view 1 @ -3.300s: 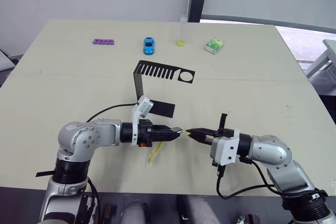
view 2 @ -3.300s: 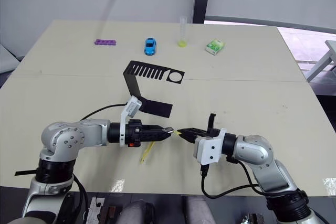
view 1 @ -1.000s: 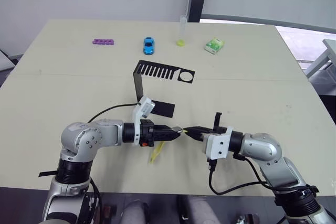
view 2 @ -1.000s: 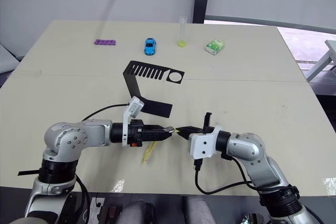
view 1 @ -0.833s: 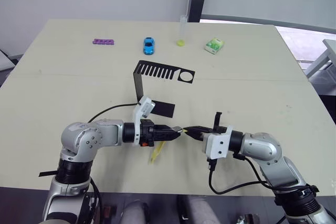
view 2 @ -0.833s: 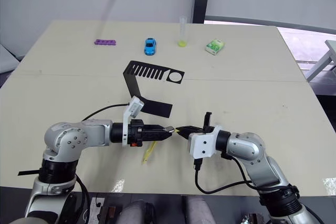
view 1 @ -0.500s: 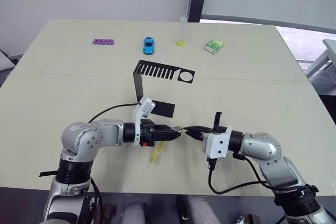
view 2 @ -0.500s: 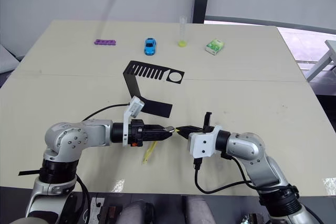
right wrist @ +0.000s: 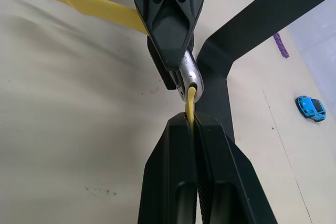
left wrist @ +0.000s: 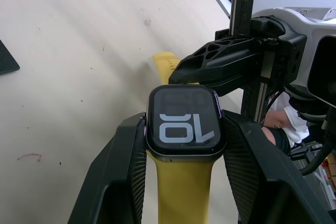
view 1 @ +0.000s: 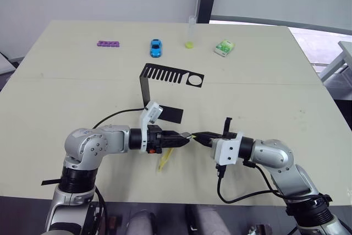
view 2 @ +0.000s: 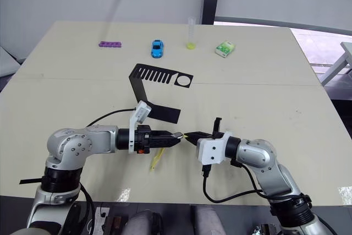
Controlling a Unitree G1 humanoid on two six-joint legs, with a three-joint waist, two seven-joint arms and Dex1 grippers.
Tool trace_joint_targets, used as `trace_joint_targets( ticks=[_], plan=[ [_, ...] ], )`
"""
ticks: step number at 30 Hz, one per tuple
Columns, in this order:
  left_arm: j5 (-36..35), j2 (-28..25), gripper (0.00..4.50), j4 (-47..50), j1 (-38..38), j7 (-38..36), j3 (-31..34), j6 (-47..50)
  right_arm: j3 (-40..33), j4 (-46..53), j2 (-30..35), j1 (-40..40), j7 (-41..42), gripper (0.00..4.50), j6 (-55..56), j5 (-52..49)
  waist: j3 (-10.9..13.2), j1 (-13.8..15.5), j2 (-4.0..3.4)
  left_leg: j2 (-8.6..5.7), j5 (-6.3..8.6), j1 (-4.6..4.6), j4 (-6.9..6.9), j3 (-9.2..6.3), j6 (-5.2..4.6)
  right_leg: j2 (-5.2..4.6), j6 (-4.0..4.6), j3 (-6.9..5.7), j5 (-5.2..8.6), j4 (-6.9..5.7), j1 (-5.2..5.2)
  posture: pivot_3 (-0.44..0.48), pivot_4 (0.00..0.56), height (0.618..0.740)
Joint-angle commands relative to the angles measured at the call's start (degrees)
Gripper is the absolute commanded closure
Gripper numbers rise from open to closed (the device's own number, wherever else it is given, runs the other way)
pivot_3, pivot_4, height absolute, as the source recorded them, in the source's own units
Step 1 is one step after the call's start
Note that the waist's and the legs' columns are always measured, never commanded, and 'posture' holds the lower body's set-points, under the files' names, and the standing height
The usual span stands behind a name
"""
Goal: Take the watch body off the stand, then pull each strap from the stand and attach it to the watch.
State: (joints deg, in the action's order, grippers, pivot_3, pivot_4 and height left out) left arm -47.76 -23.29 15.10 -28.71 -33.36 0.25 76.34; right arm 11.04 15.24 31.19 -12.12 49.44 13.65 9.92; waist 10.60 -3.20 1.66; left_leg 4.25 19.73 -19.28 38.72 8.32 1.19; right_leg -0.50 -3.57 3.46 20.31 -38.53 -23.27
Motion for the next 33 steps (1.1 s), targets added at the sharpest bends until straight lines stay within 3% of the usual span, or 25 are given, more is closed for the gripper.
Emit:
trace_joint_targets(
  ticks=[1,30,33],
  plan=[
    [-1.62,1.8,2.9,2.8,-1.05,-1.14,-3.4,0.03,1.86,3.13,-1.68,-1.83,-1.72,4.5,1.53,-1.37,0.0,0.0,0.0,0.0,0.0,0.0,0.0,0.0,0.0,0.0,0.0,0.0,0.0,0.0,0.0,0.0,0.15,0.74],
    [-1.13,0.08,2.9,1.99,-0.8,-2.35,-2.74,-2.25,0.41,3.49,-0.97,-1.05,-0.12,4.5,-3.43,-4.83,0.0,0.0,0.0,0.0,0.0,0.0,-0.01,0.0,0.0,0.0,0.0,0.0,0.0,0.0,0.0,0.0,0.15,0.74],
    [-1.07,-0.36,2.9,2.23,-0.43,-2.85,-2.83,-2.88,-0.23,3.13,-0.21,-0.63,-0.47,3.55,-2.69,-4.91,0.0,0.02,-0.01,0.01,0.0,0.0,-0.01,0.0,0.0,0.0,0.0,0.0,0.0,0.0,0.0,0.0,0.15,0.74]
  ],
)
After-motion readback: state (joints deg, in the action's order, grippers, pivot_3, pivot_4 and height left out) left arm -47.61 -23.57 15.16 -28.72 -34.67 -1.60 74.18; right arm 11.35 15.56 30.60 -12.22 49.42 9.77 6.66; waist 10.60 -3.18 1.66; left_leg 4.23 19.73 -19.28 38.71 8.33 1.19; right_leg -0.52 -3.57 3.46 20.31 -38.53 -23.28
